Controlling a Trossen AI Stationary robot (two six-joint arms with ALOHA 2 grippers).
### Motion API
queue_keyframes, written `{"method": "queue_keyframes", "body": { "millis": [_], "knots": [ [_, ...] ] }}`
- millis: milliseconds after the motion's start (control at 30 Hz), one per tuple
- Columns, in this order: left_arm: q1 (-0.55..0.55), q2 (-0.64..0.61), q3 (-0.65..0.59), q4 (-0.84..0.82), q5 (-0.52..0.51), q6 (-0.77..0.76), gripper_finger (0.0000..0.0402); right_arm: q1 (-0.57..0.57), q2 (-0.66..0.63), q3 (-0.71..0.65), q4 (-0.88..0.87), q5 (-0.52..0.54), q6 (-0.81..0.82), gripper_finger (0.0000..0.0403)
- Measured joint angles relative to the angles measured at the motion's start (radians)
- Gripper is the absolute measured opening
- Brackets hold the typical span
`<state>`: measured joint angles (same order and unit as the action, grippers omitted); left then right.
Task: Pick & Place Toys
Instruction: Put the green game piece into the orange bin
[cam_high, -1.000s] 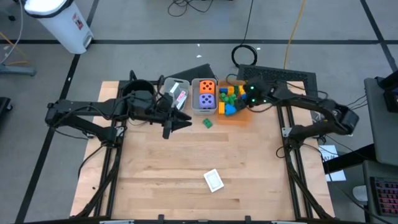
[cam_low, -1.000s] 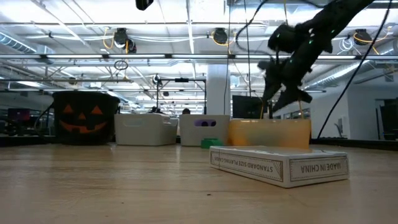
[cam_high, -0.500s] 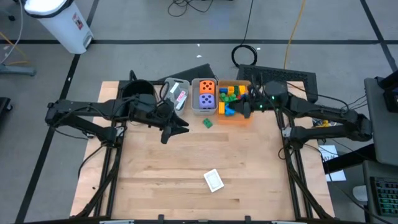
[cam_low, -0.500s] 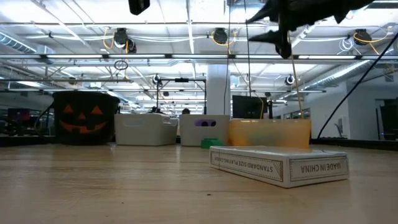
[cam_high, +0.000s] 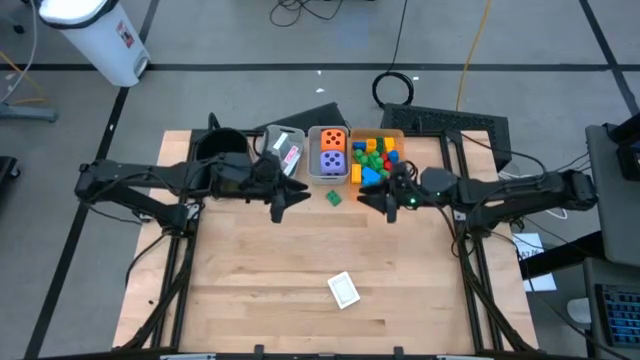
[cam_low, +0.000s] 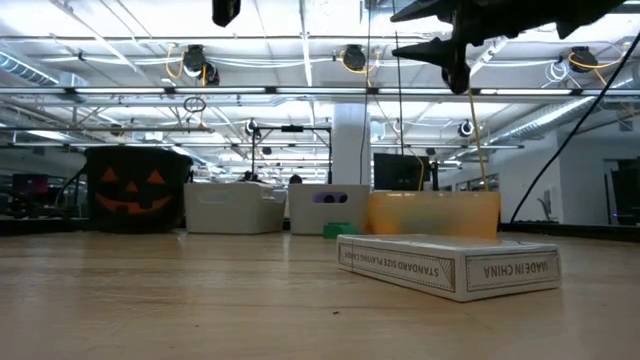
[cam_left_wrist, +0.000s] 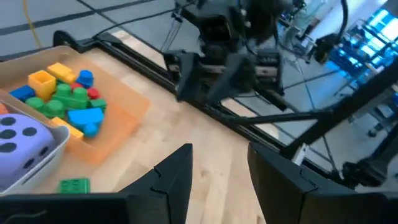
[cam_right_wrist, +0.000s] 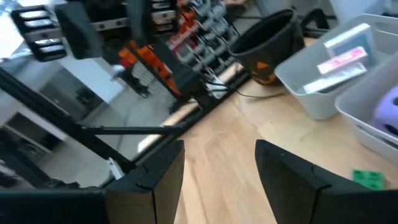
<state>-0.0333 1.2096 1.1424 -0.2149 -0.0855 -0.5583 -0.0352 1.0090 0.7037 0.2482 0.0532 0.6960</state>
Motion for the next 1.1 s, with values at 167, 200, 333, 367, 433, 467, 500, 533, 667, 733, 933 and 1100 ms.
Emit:
{"method": "queue_keyframes", "body": {
  "millis": [167,200,333,367,433,467,500,533,667,733,933,1100],
  "knots": [
    [0.035,0.051,0.0,0.106,0.001,-0.041,0.0159,0.005,-0.005,-0.07,0.14,-0.001,0.007,0.0186],
    [0.043,0.069,0.0,0.14,0.0,-0.054,0.0159,0.004,-0.005,-0.078,0.158,-0.002,0.018,0.0186],
    [0.07,0.121,0.0,0.19,0.033,-0.111,0.017,0.004,-0.004,-0.111,0.195,-0.003,0.041,0.0187],
    [0.076,0.135,0.001,0.201,0.051,-0.126,0.0177,0.004,-0.004,-0.12,0.198,-0.005,0.041,0.0187],
    [0.087,0.162,0.0,0.207,0.095,-0.151,0.0196,0.004,-0.004,-0.13,0.203,-0.005,0.048,0.0186],
    [0.09,0.18,0.0,0.226,0.116,-0.168,0.0207,0.004,-0.004,-0.133,0.205,-0.006,0.053,0.0186],
    [0.094,0.194,0.0,0.244,0.129,-0.184,0.0218,0.004,-0.005,-0.135,0.204,-0.01,0.056,0.0185],
    [0.098,0.204,0.0,0.248,0.14,-0.201,0.023,0.004,-0.005,-0.135,0.205,-0.027,0.059,0.0184],
    [0.116,0.253,0.0,0.301,0.159,-0.24,0.0273,0.004,-0.005,-0.135,0.206,-0.08,0.055,0.0183],
    [0.126,0.271,0.0,0.336,0.171,-0.223,0.0288,0.004,-0.004,-0.135,0.208,-0.087,0.054,0.0185],
    [0.147,0.278,0.0,0.309,0.154,-0.166,0.0309,0.004,-0.019,-0.134,0.213,-0.084,0.051,0.0187],
    [0.153,0.278,0.014,0.304,0.176,-0.108,0.031,-0.007,-0.062,-0.134,0.22,-0.072,0.033,0.0187]
  ]
}}
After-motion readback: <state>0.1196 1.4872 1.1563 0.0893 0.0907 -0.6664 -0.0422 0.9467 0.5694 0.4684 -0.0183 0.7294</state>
